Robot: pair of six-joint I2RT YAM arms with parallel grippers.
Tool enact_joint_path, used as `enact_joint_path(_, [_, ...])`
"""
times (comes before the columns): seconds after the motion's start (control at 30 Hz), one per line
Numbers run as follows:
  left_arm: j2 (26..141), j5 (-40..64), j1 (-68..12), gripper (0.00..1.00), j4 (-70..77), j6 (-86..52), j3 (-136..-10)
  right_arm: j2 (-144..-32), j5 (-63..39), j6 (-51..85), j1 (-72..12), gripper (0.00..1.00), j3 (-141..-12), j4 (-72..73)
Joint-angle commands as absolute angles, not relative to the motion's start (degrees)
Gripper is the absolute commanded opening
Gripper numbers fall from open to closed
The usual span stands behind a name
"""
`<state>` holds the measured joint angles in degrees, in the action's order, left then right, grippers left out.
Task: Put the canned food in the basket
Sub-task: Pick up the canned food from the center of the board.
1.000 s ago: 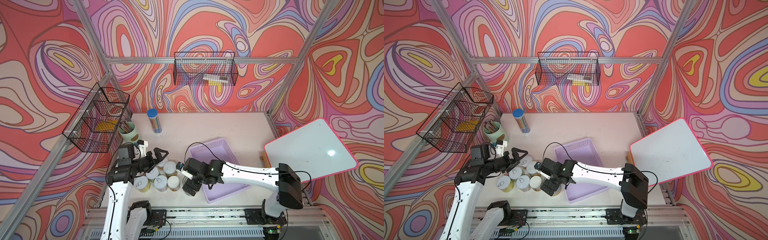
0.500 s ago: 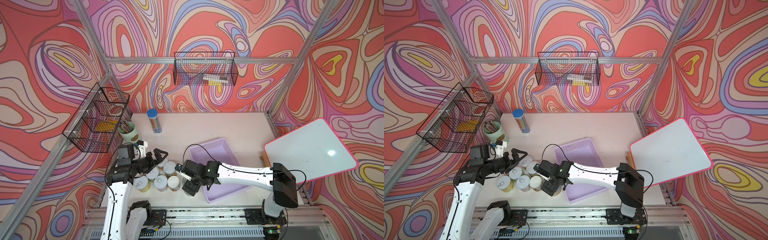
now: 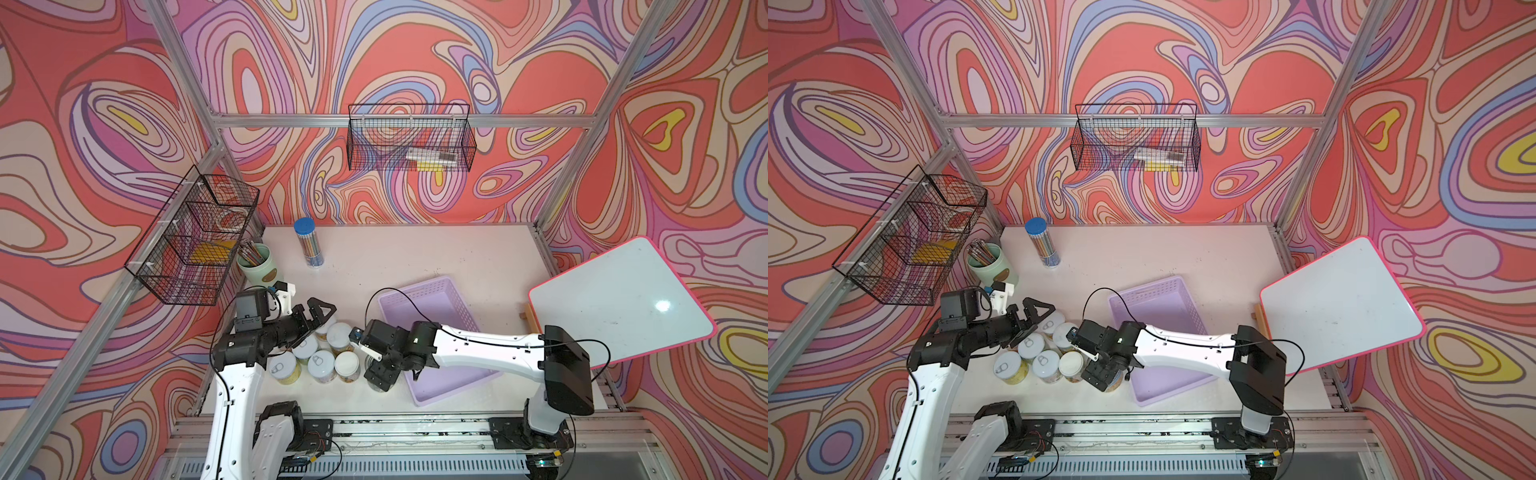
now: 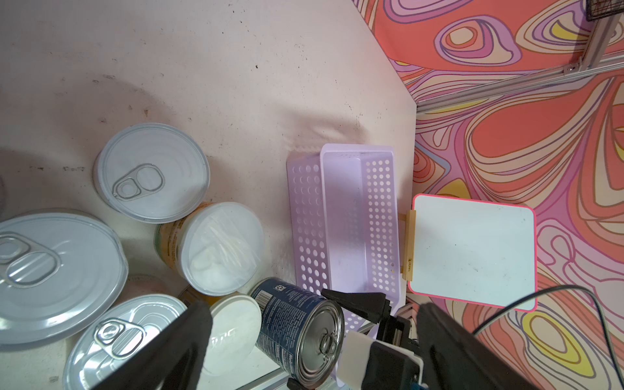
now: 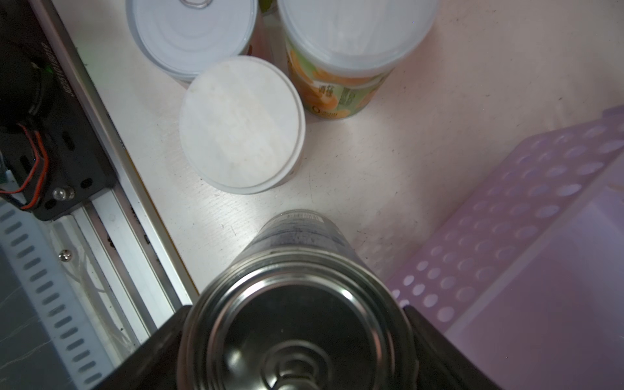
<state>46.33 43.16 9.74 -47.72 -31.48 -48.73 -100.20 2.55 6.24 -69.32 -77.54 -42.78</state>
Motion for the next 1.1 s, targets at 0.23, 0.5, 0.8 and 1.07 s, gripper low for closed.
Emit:
enact_joint_path(0.23, [47.7, 44.2, 10.0, 0.99, -45.4, -31.0, -52.9, -95.4, 6.9, 9.4, -69.8, 0.60, -84.3, -41.5])
enact_joint_path(0.5, [48.3, 43.1, 6.6, 0.99, -43.1, -32.4, -54.3, -92.3, 8.6, 9.6, -69.7, 0.58, -87.1, -42.6])
enact_joint_path(0.8, [51.3, 38.8, -1.4, 0.99, -39.3, -33.2, -55.5, -88.9, 11.2, 9.8, -67.8, 0.57, -89.3, -43.7])
enact_joint_path(1.07, [53.3, 36.9, -4.9, 0.99, -36.9, -33.2, -56.5, -85.0, 12.9, 10.6, -63.9, 0.56, -89.4, -46.3])
